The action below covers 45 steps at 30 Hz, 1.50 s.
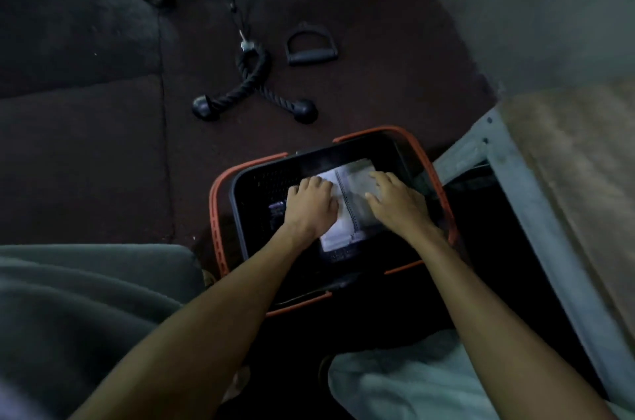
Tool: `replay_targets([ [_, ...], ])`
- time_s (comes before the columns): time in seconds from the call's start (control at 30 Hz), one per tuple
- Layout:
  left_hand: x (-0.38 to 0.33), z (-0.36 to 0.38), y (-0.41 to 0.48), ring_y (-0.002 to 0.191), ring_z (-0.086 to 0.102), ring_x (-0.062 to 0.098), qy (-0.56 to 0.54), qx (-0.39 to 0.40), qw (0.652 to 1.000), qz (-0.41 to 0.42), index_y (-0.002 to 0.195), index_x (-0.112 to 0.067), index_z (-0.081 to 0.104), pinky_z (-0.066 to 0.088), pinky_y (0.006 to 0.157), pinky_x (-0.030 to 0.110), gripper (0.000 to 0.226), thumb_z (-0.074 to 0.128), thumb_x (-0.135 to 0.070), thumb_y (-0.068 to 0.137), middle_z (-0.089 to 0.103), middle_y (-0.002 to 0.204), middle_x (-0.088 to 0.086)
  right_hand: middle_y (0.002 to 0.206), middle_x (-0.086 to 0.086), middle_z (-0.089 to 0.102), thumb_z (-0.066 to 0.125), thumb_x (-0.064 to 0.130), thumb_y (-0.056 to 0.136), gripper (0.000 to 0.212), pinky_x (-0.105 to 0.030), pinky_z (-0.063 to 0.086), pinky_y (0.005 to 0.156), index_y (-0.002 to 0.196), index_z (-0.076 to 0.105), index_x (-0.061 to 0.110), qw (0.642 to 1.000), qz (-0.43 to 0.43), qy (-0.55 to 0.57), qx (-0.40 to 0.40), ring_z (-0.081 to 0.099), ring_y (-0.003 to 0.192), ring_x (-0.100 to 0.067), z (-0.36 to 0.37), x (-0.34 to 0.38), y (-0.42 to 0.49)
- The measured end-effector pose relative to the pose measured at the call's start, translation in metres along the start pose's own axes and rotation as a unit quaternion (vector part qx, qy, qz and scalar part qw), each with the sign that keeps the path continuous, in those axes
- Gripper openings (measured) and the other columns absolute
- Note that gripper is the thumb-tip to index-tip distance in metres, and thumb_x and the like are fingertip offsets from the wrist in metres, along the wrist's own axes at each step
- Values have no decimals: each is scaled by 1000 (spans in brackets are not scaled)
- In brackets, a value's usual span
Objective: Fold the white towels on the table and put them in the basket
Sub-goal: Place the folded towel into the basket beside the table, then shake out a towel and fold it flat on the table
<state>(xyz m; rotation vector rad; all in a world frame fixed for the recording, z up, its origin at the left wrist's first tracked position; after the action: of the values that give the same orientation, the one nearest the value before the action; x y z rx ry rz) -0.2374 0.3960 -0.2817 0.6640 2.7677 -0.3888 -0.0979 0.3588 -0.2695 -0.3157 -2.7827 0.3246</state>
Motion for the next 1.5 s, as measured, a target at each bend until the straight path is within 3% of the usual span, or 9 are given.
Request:
replay_targets([
  [0.13, -32, -75, -28, 111, 52, 28, 51, -9, 998, 44, 119, -16, 56, 37, 90, 41, 35, 42, -33, 92, 56, 118, 7, 125, -2, 56, 52, 34, 90, 36, -38, 45, 88, 123, 53, 21, 997, 19, 17, -71, 56, 112, -27, -83, 14, -50],
  [0.3, -85, -156, -70, 106, 56, 30, 66, -59, 991, 100, 111, -13, 57, 38, 88, 42, 35, 40, -37, 93, 58, 115, 8, 119, 4, 58, 49, 43, 90, 33, -34, 43, 84, 118, 55, 26, 989, 57, 15, -136, 57, 111, -21, -158, 19, -119],
  [0.57, -178, -209, -135, 103, 56, 31, 90, -66, 975, 193, 107, -12, 55, 39, 88, 42, 35, 38, -40, 94, 57, 113, 8, 118, -2, 64, 52, 41, 87, 31, -34, 46, 86, 113, 61, 27, 967, 140, 15, -214, 59, 110, -27, -246, -6, -230],
  [1.0, -345, -196, -197, 112, 55, 31, 96, -33, 922, 373, 123, -14, 54, 42, 92, 41, 42, 40, -36, 91, 55, 127, 9, 114, -1, 66, 52, 48, 86, 35, -33, 47, 84, 112, 61, 26, 907, 317, 28, -275, 60, 107, -25, -284, -86, -401],
  [1.2, -425, -171, -255, 114, 55, 32, 111, -26, 871, 478, 122, -16, 55, 41, 94, 40, 43, 39, -40, 90, 56, 126, 10, 115, 1, 65, 52, 44, 82, 39, -32, 49, 85, 117, 61, 29, 866, 402, 56, -293, 61, 107, -25, -270, -117, -499],
  [1.33, -472, -145, -304, 117, 53, 32, 124, 4, 840, 528, 126, -18, 52, 40, 96, 40, 44, 39, -42, 92, 55, 129, 12, 107, -6, 67, 51, 40, 85, 33, -34, 51, 77, 109, 62, 20, 833, 463, 45, -300, 63, 98, -28, -256, -134, -568],
  [1.5, -513, -114, -361, 118, 52, 30, 117, 21, 801, 587, 125, -19, 53, 40, 97, 40, 44, 40, -43, 91, 53, 131, 10, 105, 1, 65, 54, 45, 85, 29, -36, 49, 80, 103, 62, 24, 796, 517, 59, -310, 62, 98, -24, -229, -156, -637],
])
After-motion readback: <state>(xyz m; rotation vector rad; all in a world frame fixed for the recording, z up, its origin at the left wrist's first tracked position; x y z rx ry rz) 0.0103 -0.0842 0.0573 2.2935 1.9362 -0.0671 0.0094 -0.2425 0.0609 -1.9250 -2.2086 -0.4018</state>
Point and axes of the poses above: each hand's wrist, its own y-axis towards the middle knuckle, its own z-axis out of the palm, x = y × z, the point moved 10 cm from there along y, towards the middle knuckle
